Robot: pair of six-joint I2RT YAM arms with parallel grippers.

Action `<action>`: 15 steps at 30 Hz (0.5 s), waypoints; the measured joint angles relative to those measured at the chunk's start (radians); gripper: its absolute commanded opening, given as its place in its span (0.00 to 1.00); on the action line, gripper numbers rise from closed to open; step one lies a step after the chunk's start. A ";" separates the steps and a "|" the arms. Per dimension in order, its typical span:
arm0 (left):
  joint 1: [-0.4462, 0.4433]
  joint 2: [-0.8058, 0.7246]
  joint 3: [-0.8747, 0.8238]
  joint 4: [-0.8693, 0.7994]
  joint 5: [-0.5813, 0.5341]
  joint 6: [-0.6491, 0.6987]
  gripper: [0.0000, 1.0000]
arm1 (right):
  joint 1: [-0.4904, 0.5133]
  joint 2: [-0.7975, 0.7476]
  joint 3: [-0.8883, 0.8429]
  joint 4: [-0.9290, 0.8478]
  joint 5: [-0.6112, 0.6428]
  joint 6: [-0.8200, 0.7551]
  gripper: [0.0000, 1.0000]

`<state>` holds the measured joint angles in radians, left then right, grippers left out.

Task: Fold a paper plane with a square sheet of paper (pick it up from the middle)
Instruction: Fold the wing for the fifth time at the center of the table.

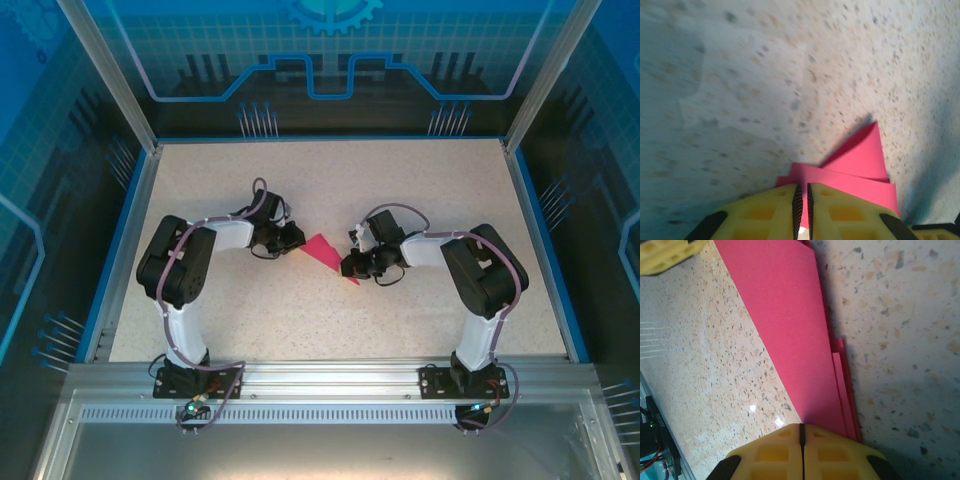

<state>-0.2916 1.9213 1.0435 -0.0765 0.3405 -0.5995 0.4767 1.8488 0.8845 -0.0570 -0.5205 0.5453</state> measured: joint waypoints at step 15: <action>-0.052 -0.286 -0.076 -0.029 -0.112 -0.004 0.22 | -0.006 0.000 0.000 -0.009 -0.009 0.001 0.05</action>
<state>-0.3435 1.6352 0.9672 -0.1051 0.2287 -0.6033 0.4709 1.8484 0.8845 -0.0658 -0.5293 0.5461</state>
